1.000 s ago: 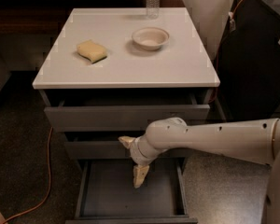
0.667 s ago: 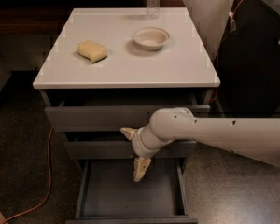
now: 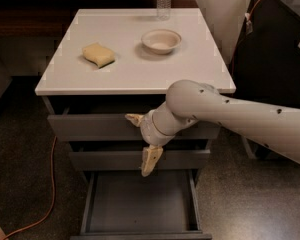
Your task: Place sponge into bottom drawer
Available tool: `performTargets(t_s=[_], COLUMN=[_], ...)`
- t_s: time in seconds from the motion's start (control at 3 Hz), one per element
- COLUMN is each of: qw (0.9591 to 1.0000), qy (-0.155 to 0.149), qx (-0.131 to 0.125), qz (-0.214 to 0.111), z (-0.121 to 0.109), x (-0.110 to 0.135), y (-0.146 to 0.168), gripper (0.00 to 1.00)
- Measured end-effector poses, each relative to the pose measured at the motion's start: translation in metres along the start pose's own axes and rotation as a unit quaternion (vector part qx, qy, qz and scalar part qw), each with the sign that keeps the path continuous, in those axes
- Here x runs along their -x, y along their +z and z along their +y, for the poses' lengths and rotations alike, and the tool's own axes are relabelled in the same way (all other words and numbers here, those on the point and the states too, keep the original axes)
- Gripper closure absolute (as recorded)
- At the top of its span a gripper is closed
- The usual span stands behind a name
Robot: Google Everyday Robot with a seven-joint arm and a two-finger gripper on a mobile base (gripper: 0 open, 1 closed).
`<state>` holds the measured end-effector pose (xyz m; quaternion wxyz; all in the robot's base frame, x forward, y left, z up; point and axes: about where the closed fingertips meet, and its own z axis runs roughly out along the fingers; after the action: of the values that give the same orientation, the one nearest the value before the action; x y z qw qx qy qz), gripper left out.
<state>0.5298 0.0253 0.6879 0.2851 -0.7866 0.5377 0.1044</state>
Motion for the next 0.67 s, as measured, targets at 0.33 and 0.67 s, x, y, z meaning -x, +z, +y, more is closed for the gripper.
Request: performTargets(t_s=[0.33,0.67], qw=[0.9994,0.9984], qy=[-0.007,-0.031], qx=[0.019,0.038], qz=[-0.029,-0.028], z=[-0.010,-0.017], x=[0.024,0.056], y=[-0.025,-0.062], gripper=[0.00,0.00])
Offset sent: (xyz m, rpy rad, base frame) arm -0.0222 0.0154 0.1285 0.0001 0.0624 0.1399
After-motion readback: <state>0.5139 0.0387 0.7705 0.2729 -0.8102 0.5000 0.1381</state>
